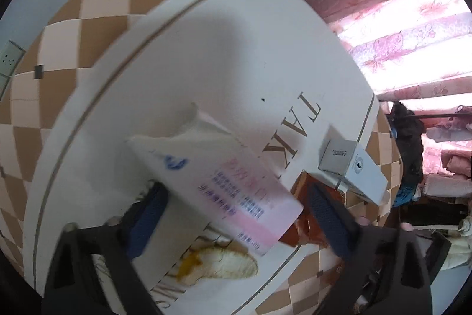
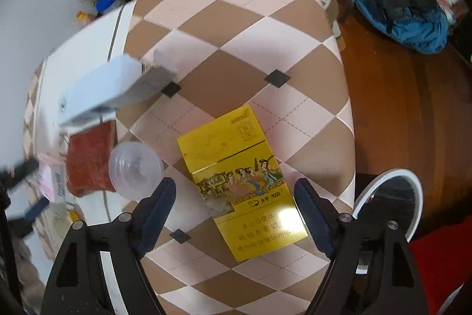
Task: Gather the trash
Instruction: 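Grasp the pink box with the left gripper while the right grasps the yellow cigarette box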
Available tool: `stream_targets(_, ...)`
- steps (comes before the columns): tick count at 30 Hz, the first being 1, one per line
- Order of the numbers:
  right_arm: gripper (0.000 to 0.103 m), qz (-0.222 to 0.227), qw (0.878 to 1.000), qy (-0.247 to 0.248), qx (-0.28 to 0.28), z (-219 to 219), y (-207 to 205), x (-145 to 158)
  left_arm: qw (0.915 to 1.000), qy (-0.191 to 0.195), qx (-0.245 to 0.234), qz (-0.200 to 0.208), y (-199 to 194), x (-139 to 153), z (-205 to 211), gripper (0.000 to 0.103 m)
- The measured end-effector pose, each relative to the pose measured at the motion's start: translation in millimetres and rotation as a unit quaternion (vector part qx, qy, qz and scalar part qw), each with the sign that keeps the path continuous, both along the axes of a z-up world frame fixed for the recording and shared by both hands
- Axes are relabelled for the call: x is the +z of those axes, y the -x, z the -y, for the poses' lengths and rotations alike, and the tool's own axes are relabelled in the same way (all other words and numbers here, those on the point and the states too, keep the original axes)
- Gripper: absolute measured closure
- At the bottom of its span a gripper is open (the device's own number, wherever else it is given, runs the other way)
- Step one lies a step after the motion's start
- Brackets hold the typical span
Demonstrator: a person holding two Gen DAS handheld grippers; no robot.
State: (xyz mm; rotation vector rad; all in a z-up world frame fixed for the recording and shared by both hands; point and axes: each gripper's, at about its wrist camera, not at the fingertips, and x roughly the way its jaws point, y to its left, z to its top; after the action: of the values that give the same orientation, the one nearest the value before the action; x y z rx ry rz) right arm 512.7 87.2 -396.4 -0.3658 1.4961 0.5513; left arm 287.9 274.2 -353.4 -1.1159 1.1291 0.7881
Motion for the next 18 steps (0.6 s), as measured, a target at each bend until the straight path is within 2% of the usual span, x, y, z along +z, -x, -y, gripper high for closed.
stream_targets(1,0.019,0.006,1.0,0.008,0.009,-3,1,-2,1.0,-0.007,-0.006,0.001,-3,2,3,0.03)
stream_targets(4,0.019,0.023,0.999,0.026,0.041,-4,12,-4,0.9972,-0.036,-0.065,-0.011,-20,7,14,0.043)
stream_targets(5,0.022,0.027,0.998,0.028,0.048,-2,15,-5,0.9943,-0.056,-0.089,-0.017,-26,9,20,0.044)
stream_targets(7,0.038,0.044,0.997,0.024,0.063,0,17,1,0.9873,-0.082,-0.132,-0.032,-36,11,28,0.045)
stream_targets(8,0.041,0.044,0.997,0.02,0.067,0,19,3,0.9829,-0.092,-0.155,-0.037,-41,10,34,0.045)
stream_targets(10,0.041,0.03,0.998,0.008,0.062,3,18,4,0.9786,-0.096,-0.177,-0.045,-47,6,39,0.045)
stream_targets(13,0.04,0.038,0.997,0.013,0.066,0,19,3,0.9766,-0.087,-0.188,-0.059,-50,-6,39,0.047)
stream_targets(18,0.038,0.044,0.996,0.026,0.07,-12,24,5,0.9695,-0.123,-0.198,-0.074,-58,-7,48,0.049)
